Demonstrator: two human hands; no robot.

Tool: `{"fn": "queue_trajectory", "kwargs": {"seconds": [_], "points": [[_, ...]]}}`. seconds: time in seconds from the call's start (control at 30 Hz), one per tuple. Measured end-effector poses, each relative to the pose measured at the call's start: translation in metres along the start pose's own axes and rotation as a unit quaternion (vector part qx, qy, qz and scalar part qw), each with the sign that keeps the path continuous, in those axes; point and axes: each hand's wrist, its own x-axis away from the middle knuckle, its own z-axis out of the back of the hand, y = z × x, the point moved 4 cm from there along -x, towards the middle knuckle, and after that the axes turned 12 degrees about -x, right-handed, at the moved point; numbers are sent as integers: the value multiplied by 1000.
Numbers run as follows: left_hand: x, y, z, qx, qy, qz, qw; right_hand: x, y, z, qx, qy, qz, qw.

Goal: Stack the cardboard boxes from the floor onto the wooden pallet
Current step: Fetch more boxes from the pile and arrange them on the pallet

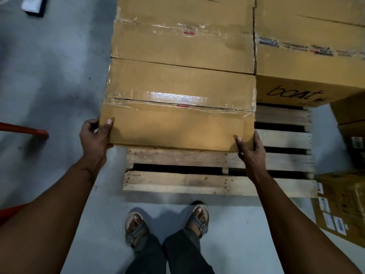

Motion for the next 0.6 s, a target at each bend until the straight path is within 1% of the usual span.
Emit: {"fn": "queue_trajectory", "kwargs": {"seconds": [0.27,0.4,0.5,0.6], "points": [[1,-3,-2,-3,27,-11,1000,-3,2,4,22,7,-2,1000],[2,-6,-2,7,39,-2,999,-3,2,4,22,10,-7,1000],[-1,-7,2,-6,60,3,998,-2,-3,0,24,-1,-6,1000],[0,-7,4,-13,53,-9,998,0,-6,-2,29,-6,6,1000]]}}
